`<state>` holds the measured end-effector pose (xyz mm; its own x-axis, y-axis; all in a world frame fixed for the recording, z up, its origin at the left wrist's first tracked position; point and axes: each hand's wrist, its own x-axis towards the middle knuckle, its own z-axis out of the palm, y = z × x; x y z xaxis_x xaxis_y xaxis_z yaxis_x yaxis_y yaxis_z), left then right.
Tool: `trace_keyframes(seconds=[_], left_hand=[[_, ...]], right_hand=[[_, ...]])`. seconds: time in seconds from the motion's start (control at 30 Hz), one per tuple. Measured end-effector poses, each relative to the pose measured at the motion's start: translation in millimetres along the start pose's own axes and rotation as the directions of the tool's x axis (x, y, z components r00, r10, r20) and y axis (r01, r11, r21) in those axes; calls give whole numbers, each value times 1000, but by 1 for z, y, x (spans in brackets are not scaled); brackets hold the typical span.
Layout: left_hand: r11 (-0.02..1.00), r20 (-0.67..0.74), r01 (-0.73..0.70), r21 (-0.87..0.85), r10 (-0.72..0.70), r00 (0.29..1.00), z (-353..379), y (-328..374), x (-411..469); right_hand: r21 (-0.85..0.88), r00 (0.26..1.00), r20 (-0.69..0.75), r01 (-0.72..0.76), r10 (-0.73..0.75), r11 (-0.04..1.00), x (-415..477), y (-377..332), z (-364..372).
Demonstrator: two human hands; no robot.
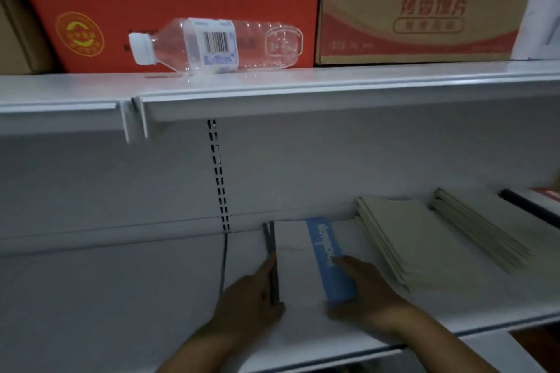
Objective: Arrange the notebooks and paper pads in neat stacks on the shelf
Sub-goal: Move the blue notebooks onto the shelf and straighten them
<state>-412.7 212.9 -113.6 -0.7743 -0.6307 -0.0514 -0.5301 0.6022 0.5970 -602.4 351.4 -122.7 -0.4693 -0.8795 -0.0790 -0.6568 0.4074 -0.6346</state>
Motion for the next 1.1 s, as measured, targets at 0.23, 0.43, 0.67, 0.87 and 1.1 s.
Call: trace_keyframes(seconds=[0.23, 0.43, 0.67, 0.87, 1.1], left_hand=[[996, -69, 76, 44, -73, 995, 9, 13, -7], [990, -255, 55, -132, -88, 963, -21, -28, -36], [978, -459, 199, -70, -209, 863, -132, -173, -95], [955, -607, 211, -206, -294, 738, -229, -310, -173], [888, -709, 168, -428, -445, 547, -322, -389, -231]], right_hand=[[21, 992, -129, 23, -20, 1000, -1, 15, 14], [-233, 926, -372, -28, -62, 972, -5, 15, 22], [50, 837, -377, 446, -396, 894, 9, -160, 117], [11, 887, -79, 457, -455, 889, 56, -318, 274], [287, 952, 235, 127, -198, 950, 107, -537, 401]])
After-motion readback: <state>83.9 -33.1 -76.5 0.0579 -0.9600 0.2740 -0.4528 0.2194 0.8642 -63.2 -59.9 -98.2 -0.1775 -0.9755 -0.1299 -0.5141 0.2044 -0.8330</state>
